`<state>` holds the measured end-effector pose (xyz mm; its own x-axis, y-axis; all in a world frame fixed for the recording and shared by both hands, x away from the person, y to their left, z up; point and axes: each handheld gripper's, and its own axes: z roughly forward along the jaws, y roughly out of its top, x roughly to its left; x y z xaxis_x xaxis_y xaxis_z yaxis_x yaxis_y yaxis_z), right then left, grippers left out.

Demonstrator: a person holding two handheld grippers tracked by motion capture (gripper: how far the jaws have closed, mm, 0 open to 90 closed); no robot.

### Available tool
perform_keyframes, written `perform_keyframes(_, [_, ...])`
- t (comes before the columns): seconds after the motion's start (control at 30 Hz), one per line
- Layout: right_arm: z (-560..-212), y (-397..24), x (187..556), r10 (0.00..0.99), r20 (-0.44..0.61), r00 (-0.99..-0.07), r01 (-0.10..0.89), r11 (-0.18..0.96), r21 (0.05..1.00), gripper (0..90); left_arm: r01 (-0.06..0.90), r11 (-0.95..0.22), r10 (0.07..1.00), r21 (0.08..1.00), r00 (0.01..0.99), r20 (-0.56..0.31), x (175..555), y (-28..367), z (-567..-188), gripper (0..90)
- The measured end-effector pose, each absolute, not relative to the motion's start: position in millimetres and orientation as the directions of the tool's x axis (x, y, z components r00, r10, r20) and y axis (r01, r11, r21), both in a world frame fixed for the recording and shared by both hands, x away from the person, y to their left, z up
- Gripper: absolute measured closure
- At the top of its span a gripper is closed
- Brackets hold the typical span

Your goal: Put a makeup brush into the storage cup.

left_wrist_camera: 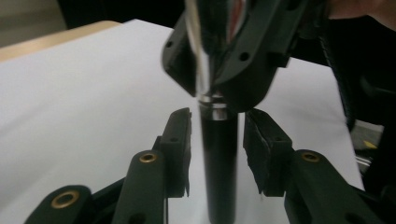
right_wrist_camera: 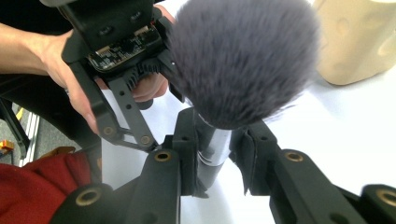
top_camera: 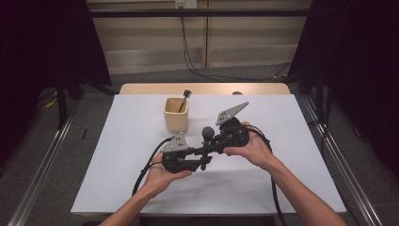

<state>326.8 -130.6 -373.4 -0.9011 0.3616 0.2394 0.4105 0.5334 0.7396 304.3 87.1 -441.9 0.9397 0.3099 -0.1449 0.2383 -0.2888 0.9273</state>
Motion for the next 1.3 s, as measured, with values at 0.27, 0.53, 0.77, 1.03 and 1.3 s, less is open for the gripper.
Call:
perform_keyframes(0.27, [-374.4,-129.8,327.3,0.369,0.237,-0.899,0.414,0.535,0.737,71.8,0.256,-0.281,0.309,0.925,0.936,-0.166,307.0,88.7,-442.4,70.7])
perform_keyframes(0.53, [-375.3,-130.0,327.2,0.367,0.236,-0.900,0.411,0.531,0.741,71.7,0.255,-0.285,0.302,0.924,0.939,-0.166,306.7,89.2,-442.2,74.5])
perform_keyframes(0.77, [-377.2,-130.1,326.3,0.364,0.234,-0.902,0.405,0.519,0.753,71.5,0.252,-0.285,0.308,0.925,0.938,-0.161,306.0,89.8,-441.6,74.7])
perform_keyframes(1.03, [-377.7,-131.8,325.0,0.366,0.239,-0.900,0.405,0.492,0.771,68.0,0.245,-0.291,0.312,0.925,0.938,-0.150,306.2,90.7,-440.3,74.8])
perform_keyframes(1.3, [-377.1,-135.6,323.0,0.386,0.220,-0.896,0.392,0.454,0.800,53.8,0.256,-0.279,0.322,0.926,0.933,-0.161,308.3,93.5,-440.0,74.8])
